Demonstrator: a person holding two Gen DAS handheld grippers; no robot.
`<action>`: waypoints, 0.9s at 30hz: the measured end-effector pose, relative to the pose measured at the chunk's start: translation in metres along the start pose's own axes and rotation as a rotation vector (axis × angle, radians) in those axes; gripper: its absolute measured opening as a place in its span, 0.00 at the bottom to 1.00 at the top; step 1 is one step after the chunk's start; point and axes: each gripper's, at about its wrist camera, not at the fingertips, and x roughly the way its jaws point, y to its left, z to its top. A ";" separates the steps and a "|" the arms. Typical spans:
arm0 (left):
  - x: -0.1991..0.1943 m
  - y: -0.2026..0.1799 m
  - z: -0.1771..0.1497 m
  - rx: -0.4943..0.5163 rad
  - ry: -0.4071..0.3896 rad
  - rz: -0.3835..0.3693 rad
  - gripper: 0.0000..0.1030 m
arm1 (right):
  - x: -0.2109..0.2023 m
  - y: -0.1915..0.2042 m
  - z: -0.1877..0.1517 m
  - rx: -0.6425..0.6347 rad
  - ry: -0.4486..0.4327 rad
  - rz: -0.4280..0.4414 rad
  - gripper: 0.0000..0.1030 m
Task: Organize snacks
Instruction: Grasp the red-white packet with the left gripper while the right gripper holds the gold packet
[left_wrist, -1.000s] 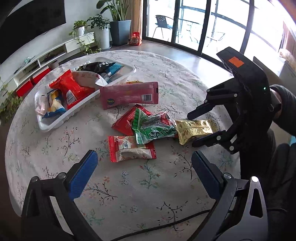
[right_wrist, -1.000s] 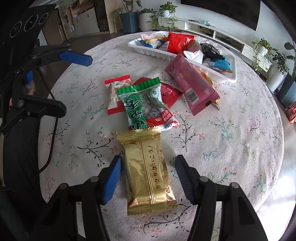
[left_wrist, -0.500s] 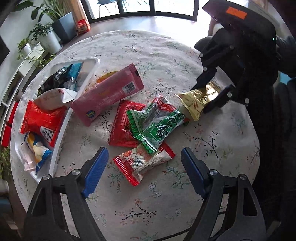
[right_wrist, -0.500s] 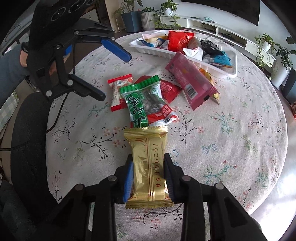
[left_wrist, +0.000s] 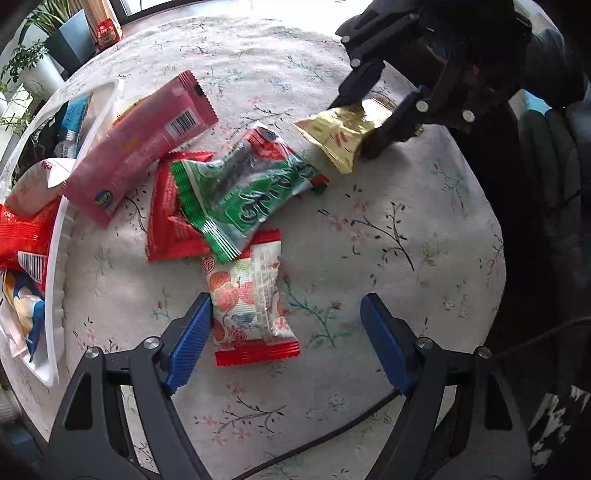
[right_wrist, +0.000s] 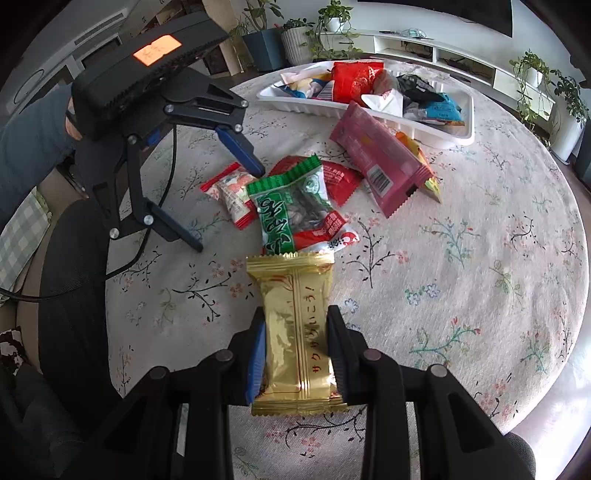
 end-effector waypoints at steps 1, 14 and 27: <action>0.000 -0.001 -0.001 -0.004 -0.003 0.012 0.77 | 0.000 0.000 0.000 0.003 -0.001 0.000 0.33; -0.003 0.030 -0.008 -0.338 -0.076 0.115 0.42 | 0.002 0.002 0.001 0.011 0.013 -0.022 0.34; -0.003 0.020 0.006 -0.426 0.022 0.124 0.42 | 0.005 0.004 0.003 0.005 0.024 -0.034 0.41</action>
